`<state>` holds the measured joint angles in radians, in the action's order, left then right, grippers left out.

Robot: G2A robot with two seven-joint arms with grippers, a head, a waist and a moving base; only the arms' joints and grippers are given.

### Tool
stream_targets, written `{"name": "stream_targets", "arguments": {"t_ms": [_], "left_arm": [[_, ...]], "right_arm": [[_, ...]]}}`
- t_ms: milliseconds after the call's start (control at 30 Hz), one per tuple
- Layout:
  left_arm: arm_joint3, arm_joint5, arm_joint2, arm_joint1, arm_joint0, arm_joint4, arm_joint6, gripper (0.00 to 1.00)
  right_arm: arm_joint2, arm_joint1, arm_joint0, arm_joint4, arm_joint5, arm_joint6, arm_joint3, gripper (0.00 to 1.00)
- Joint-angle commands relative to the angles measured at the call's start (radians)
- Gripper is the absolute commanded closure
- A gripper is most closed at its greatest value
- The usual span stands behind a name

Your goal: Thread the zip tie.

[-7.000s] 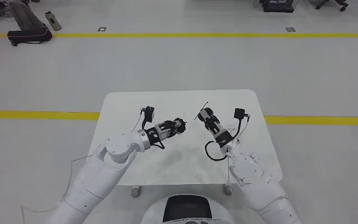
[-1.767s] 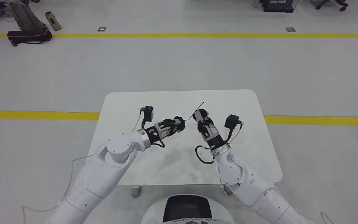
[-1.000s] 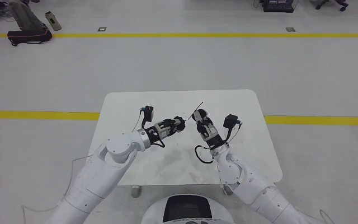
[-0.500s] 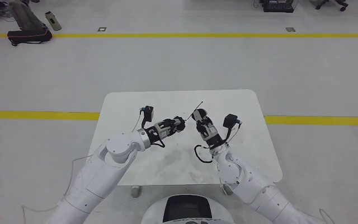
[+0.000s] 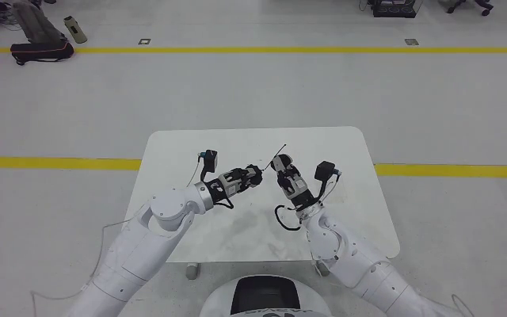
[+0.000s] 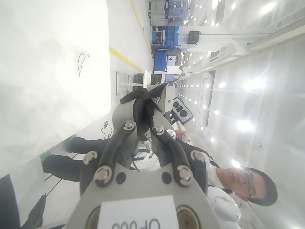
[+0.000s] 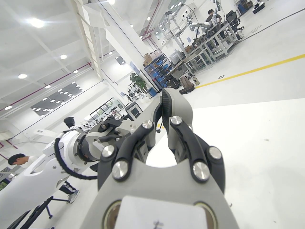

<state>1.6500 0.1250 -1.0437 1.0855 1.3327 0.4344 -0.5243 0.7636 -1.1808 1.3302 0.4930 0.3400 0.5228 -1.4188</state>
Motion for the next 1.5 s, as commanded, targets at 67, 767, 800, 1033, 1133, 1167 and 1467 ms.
{"name": "stream_targets", "arguments": {"t_ms": [67,767,800,1033,1133,1167,1467], "left_arm": [[0.000,0.000,0.000,0.000,0.000,0.000,0.000,1.00],[0.000,0.000,0.000,0.000,0.000,0.000,0.000,1.00],[0.000,0.000,0.000,0.000,0.000,0.000,0.000,1.00],[0.000,0.000,0.000,0.000,0.000,0.000,0.000,1.00],[0.000,0.000,0.000,0.000,0.000,0.000,0.000,1.00],[0.000,0.000,0.000,0.000,0.000,0.000,0.000,1.00],[0.000,0.000,0.000,0.000,0.000,0.000,0.000,1.00]], "right_arm": [[0.000,0.000,0.000,0.000,0.000,0.007,-0.005,1.00],[-0.010,0.003,-0.006,-0.003,0.000,0.011,0.004,1.00],[-0.011,0.003,-0.006,-0.004,0.000,0.012,0.005,1.00],[-0.013,0.001,-0.010,-0.003,0.000,0.019,0.007,1.00],[-0.015,0.001,-0.012,-0.004,0.000,0.018,0.009,1.00],[-0.016,0.001,-0.012,-0.004,0.000,0.017,0.009,1.00],[-0.024,-0.004,-0.021,-0.005,0.000,0.016,0.024,1.00]]}}
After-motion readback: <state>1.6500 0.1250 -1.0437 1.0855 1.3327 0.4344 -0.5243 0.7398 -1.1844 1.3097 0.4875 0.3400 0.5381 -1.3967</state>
